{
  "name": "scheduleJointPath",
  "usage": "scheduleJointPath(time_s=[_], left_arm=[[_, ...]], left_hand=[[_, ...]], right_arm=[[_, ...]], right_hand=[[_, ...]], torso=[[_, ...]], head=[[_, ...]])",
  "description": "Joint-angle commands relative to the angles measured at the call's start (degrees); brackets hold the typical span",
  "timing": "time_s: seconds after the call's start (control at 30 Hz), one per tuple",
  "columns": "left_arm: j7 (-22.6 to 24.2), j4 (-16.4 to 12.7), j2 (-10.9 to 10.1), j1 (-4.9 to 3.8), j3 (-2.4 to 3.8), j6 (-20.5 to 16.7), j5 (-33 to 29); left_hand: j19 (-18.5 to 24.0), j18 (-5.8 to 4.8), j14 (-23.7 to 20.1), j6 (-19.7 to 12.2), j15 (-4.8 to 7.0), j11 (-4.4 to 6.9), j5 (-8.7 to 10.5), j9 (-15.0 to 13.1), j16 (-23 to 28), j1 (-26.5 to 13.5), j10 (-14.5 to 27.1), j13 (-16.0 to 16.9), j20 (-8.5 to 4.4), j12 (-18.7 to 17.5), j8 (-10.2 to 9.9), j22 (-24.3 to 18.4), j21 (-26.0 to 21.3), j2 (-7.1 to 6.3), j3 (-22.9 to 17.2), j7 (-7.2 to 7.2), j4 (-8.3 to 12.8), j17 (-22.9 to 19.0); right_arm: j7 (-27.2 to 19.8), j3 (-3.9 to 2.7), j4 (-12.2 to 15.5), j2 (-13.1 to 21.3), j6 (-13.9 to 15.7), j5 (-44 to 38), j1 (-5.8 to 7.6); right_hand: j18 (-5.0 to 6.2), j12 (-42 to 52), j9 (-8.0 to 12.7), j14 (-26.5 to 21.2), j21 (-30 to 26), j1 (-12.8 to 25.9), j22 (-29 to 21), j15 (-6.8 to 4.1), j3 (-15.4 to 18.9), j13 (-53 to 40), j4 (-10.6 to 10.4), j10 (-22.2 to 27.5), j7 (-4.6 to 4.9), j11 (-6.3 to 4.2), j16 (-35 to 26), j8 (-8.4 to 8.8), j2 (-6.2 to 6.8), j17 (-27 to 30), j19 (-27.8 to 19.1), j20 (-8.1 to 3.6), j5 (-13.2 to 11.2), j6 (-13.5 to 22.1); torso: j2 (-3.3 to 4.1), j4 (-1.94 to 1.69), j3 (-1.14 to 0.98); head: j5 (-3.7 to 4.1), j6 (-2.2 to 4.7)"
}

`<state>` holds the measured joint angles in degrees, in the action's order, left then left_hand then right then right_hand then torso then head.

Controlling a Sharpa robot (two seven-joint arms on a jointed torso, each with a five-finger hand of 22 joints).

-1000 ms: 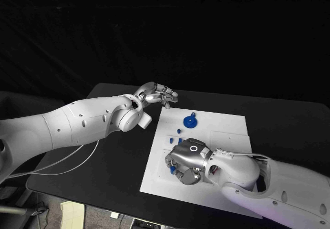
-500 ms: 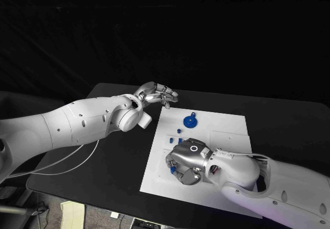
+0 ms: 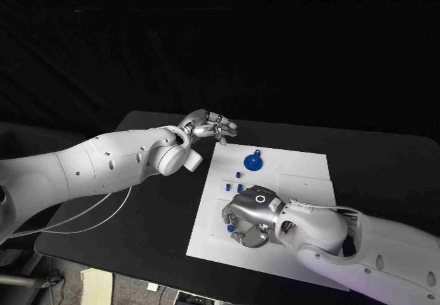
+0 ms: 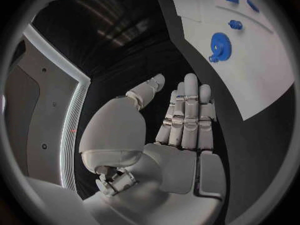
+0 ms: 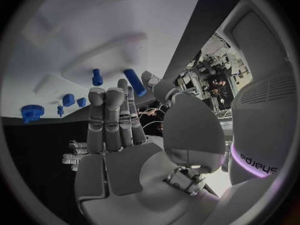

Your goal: Assemble the parts on the task board

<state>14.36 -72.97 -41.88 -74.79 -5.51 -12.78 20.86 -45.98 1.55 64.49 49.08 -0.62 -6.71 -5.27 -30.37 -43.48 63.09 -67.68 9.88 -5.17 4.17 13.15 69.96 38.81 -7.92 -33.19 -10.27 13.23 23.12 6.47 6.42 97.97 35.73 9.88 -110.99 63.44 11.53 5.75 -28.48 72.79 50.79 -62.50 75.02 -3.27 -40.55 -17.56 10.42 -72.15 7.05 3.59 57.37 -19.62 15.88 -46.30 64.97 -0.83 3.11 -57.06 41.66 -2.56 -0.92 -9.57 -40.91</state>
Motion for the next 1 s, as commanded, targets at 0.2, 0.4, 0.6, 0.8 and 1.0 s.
scheduleJointPath(time_s=[0.2, 0.4, 0.6, 0.8, 1.0], left_arm=[[0.3, -0.1, 0.0, -0.03, 0.04, 0.7, -0.3], [0.3, -0.1, 0.0, -0.03, 0.04, 0.8, -0.3], [0.3, 0.1, 0.0, -0.03, 0.04, 0.7, -0.3], [0.3, 0.7, 0.0, -0.03, 0.03, 0.7, -0.4], [0.4, 1.5, 0.3, 0.12, 0.01, 0.7, -0.6]], left_hand=[[-0.4, 0.55, 0.3, -0.4, 0.08, -0.04, -0.24, 0.1, 0.2, 0.0, 0.3, -0.1, 0.08, -0.1, 0.3, 0.1, -0.4, 0.43, 0.4, 0.06, 0.1, 0.1], [-0.4, 0.55, 0.3, -0.5, 0.07, -0.05, -0.24, 0.1, 0.3, 0.0, 0.3, -0.1, 0.08, -0.1, 0.2, 0.1, -0.4, 0.42, 0.4, 0.04, 0.1, 0.2], [-0.4, 0.56, 0.3, -0.5, 0.07, -0.05, -0.23, 0.1, 0.3, 0.0, 0.4, -0.1, 0.08, -0.1, 0.2, 0.1, -0.4, 0.42, 0.4, 0.03, 0.1, 0.2], [-0.4, 0.56, 0.3, -0.5, 0.07, -0.05, -0.23, 0.1, 0.3, 0.0, 0.4, -0.1, 0.08, -0.1, 0.2, 0.1, -0.4, 0.40, 0.4, 0.03, 0.1, 0.2], [-0.4, 0.56, 0.3, -0.5, 0.06, -0.06, -0.22, 0.1, 0.4, 0.0, 0.4, -0.1, 0.08, -0.1, 0.2, 0.1, -0.4, 0.40, 0.4, 0.02, 0.1, 0.3]], right_arm=[[0.6, -0.01, 0.4, 0.5, 4.1, 0.0, -0.05], [-0.5, -0.02, 1.2, 1.6, 6.5, 2.4, -0.04], [-3.2, -0.46, 3.4, 5.0, 7.2, 11.6, 0.52], [-4.1, -2.25, 5.0, 9.8, 3.8, 25.5, 2.63], [-2.3, -2.52, 4.6, 14.7, 0.3, 38.8, 5.71]], right_hand=[[3.47, -1.0, 0.4, -0.2, -0.3, 0.2, 0.7, 0.80, 0.4, 0.3, -0.4, 1.3, 0.49, 0.40, -0.2, 0.94, 0.77, 0.3, -0.4, 0.04, 0.0, 1.2], [3.47, -1.8, 1.0, -0.5, -0.5, 0.6, 0.8, 1.50, 1.5, 0.9, -0.2, 3.3, 1.33, 1.11, -0.1, 2.06, 1.13, 0.4, -0.8, 0.19, -0.1, 3.0], [3.47, -1.6, 1.4, -0.8, -0.6, 1.8, 0.9, 1.86, 3.9, 1.6, 0.4, 4.5, 1.79, 1.49, 0.2, 2.61, 1.21, 0.4, -1.0, 0.35, 0.2, 4.0], [3.47, -1.0, 1.6, -0.9, -0.6, 3.1, 0.9, 1.76, 6.5, 1.9, 0.6, 4.3, 1.82, 1.40, 0.5, 2.59, 1.01, 0.5, -1.1, 0.35, 2.3, 4.0], [3.47, 2.3, 1.3, -1.1, -0.8, 4.9, 0.8, 0.42, 8.8, 0.4, -0.5, 0.5, 1.64, -0.04, 0.7, 2.06, 0.05, 0.7, -1.2, 0.39, 3.3, 3.3]], torso=[[0.01, -0.02, 0.01], [0.00, -0.04, 0.01], [-0.07, -0.01, 0.03], [-0.10, 0.06, 0.03], [-0.44, 0.24, 0.04]], head=[[0.10, 0.12], [0.28, 0.28], [0.71, 0.60], [1.66, 1.40], [2.95, 2.10]])
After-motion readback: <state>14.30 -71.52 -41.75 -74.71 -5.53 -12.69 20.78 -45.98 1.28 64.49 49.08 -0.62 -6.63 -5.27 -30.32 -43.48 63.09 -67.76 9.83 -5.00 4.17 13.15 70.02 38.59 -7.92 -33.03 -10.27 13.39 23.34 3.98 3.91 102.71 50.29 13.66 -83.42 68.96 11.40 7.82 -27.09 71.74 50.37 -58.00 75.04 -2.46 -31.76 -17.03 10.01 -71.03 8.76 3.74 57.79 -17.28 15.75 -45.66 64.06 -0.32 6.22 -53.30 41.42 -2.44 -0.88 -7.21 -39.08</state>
